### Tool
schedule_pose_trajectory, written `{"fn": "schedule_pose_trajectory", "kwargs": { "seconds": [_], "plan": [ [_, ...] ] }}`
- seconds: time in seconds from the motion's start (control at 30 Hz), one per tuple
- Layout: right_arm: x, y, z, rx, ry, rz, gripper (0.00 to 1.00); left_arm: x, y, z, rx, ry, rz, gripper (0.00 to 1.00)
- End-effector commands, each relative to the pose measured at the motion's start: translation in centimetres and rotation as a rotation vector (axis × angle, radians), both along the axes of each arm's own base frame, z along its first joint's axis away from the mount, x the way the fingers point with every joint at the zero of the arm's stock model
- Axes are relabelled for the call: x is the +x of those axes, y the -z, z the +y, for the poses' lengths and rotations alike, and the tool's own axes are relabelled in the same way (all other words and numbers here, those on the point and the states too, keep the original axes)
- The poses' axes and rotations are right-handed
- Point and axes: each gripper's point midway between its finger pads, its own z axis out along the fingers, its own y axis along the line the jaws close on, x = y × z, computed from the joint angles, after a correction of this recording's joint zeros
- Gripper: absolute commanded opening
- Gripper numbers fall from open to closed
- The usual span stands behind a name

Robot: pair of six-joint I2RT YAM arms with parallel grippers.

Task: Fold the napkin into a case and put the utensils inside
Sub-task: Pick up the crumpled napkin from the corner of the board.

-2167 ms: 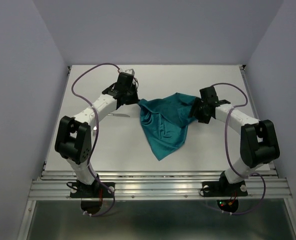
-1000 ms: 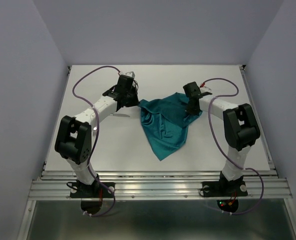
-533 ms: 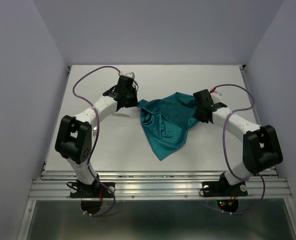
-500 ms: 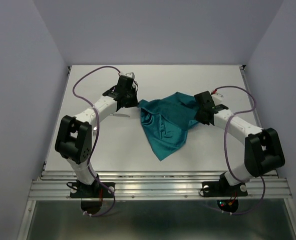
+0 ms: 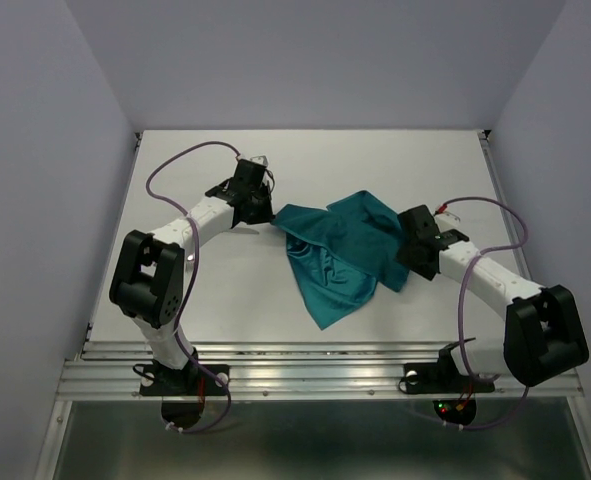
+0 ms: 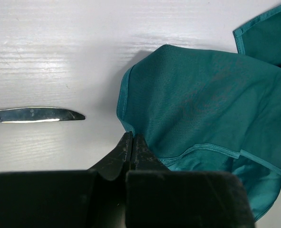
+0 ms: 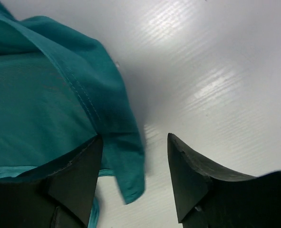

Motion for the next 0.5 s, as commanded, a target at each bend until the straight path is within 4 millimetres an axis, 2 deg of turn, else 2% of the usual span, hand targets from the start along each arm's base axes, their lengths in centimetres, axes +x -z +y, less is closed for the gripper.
{"fn": "schedule_pose_trajectory", "kwargs": {
  "seconds": [0.0, 0.07, 0.2, 0.33, 0.47],
  "plan": [
    [3.3, -3.2, 2.0, 0.058, -0.05, -0.1, 0.63, 0.2, -2.3, 0.0, -0.019, 0.01, -0.065, 0.0],
    [3.6, -3.0, 2.5, 0.072, -0.064, -0.089, 0.66, 0.4, -2.6, -0.2, -0.028, 0.01, -0.069, 0.0],
    [2.9, -1.5, 3.0, 0.067, -0.084, -0.043, 0.79, 0.5, -2.1, -0.4, -0.035, 0.011, -0.059, 0.0],
    [1.5, 0.2, 2.8, 0.056, -0.088, 0.005, 0.79, 0.4, -1.9, -0.6, -0.041, 0.016, -0.051, 0.0],
    [-0.2, 1.3, 2.1, 0.035, -0.106, 0.038, 0.74, 0.4, -1.6, -0.6, -0.039, 0.017, -0.045, 0.0]
  ]
}}
